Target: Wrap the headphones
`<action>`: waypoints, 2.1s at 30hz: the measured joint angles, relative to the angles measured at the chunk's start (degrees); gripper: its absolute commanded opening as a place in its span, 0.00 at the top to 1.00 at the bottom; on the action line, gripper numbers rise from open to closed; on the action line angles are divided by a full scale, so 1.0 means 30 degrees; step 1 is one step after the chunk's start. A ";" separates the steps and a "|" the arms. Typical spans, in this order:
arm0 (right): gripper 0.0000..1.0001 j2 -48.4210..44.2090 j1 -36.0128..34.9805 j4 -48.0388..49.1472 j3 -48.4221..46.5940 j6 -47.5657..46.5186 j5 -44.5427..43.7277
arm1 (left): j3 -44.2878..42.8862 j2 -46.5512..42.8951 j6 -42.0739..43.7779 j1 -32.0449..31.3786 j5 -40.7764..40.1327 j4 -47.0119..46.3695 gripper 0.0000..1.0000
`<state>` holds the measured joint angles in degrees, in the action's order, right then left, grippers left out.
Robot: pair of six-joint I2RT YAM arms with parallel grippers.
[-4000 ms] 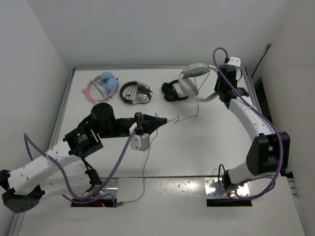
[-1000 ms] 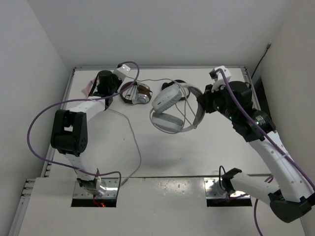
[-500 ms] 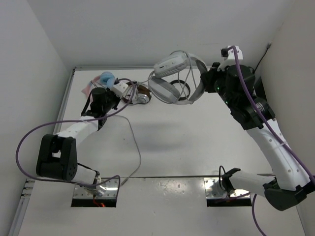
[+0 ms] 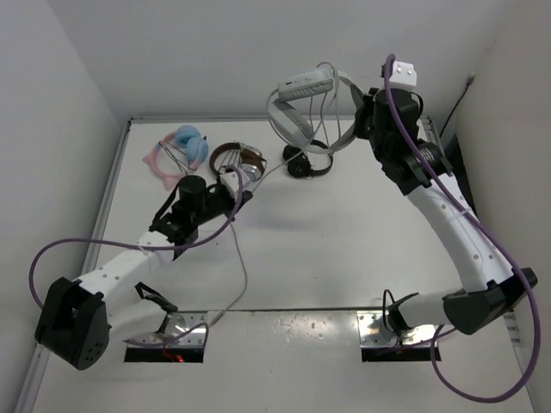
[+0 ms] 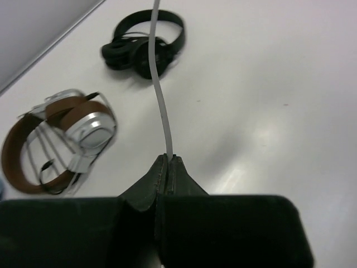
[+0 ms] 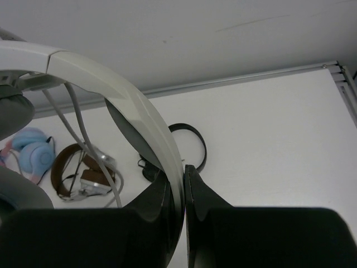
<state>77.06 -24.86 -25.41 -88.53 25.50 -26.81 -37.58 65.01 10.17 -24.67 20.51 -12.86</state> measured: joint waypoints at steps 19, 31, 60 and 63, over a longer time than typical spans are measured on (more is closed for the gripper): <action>1.00 0.1785 -0.0495 0.4707 0.5472 -0.3723 -0.2062 | -0.6900 -0.1122 -0.2288 -0.4670 0.2448 0.1683 1.00; 1.00 0.2018 -0.2222 0.5727 0.5945 -0.4510 -0.1989 | -0.8888 0.2368 -0.2579 -0.4663 0.3555 0.2492 1.00; 1.00 -0.2171 -0.3308 0.3082 0.9216 -1.1176 0.3927 | -1.0142 0.3956 0.2135 -0.3257 -0.2200 0.2681 1.00; 1.00 -0.2171 -0.3009 0.2550 0.9180 -1.1023 0.4284 | -1.0134 0.4634 0.1464 -0.2674 -0.2208 0.2331 1.00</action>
<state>70.54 -33.89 -17.76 -60.99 -7.57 -13.96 -67.99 78.91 14.57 -32.69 13.89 -5.87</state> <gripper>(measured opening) 0.080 0.017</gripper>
